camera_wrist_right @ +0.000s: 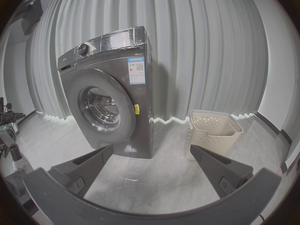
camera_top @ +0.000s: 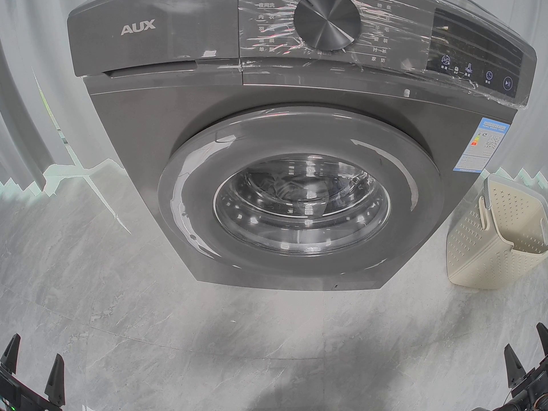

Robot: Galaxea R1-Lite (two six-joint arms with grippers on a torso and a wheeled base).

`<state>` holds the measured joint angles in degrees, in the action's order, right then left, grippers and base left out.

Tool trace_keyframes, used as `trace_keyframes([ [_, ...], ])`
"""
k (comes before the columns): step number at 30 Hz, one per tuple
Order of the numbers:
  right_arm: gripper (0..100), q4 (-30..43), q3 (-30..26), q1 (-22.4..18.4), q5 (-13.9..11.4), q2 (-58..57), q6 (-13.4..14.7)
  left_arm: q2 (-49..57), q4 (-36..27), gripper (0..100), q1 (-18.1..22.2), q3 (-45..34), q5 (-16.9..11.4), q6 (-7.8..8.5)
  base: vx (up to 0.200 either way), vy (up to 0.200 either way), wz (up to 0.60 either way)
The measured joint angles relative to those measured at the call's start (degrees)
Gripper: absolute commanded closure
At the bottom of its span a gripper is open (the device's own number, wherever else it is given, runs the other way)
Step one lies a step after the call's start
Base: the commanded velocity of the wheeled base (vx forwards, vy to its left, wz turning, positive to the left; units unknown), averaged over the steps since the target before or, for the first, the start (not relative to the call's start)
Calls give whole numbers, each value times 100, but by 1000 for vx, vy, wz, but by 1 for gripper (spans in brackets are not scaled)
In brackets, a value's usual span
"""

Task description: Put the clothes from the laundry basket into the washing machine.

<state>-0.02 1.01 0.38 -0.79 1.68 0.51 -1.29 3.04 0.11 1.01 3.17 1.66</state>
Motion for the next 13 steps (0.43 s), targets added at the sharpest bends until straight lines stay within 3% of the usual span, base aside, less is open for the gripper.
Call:
trace_keyframes([
  [4, 0, 2, 0, -13, -51, -56, 22, 33, -134, 0, 0, 0, -39, -447, 0, 0, 0],
  [5, 0, 2, 0, -17, -54, -65, 27, 37, -162, 0, -1, 0, -49, -477, 0, 0, 0],
  [10, 0, 7, 0, -24, -22, -91, 38, 55, -294, 0, -1, 0, -197, -197, 0, 0, 0],
  [13, 0, 18, 0, -30, -10, -98, 39, 56, -306, 0, -6, 0, -211, -182, 0, 0, 0],
])
